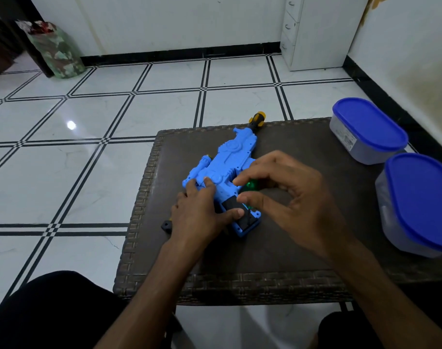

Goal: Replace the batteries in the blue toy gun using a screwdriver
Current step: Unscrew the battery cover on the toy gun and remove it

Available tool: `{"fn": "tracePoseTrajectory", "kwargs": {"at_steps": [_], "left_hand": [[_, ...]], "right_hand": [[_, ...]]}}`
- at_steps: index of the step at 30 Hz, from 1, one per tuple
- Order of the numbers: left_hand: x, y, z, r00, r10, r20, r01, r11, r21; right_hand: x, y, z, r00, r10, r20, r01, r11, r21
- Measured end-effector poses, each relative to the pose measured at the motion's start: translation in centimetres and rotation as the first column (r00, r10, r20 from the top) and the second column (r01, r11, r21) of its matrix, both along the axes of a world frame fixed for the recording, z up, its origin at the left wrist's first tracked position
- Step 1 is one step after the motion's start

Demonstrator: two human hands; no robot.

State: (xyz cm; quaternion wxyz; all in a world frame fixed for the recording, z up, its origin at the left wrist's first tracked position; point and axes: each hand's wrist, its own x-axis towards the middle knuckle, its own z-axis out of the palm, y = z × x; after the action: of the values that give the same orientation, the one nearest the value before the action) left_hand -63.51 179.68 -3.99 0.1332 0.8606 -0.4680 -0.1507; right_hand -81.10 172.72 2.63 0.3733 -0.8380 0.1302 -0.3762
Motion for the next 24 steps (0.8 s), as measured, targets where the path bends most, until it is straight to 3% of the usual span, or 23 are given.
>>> {"fn": "tracePoseTrajectory", "kwargs": {"at_steps": [10,15,24], "left_hand": [[-0.03,0.07,0.12,1.0,0.003,0.006,-0.003,1.0,0.01],[-0.03,-0.03,-0.19,1.0,-0.005,0.03,0.005,1.0,0.011],[0.14,0.05,-0.17,1.0,-0.001,0.013,0.001,1.0,0.008]], "right_hand": [[0.03,0.03,-0.28,0.999,0.036,-0.012,-0.035,0.999,0.011],[-0.22,0.15,-0.21,1.0,0.013,0.016,-0.016,0.985,0.173],[0.07,-0.14,-0.31,1.0,-0.028,0.001,0.028,1.0,0.009]]}}
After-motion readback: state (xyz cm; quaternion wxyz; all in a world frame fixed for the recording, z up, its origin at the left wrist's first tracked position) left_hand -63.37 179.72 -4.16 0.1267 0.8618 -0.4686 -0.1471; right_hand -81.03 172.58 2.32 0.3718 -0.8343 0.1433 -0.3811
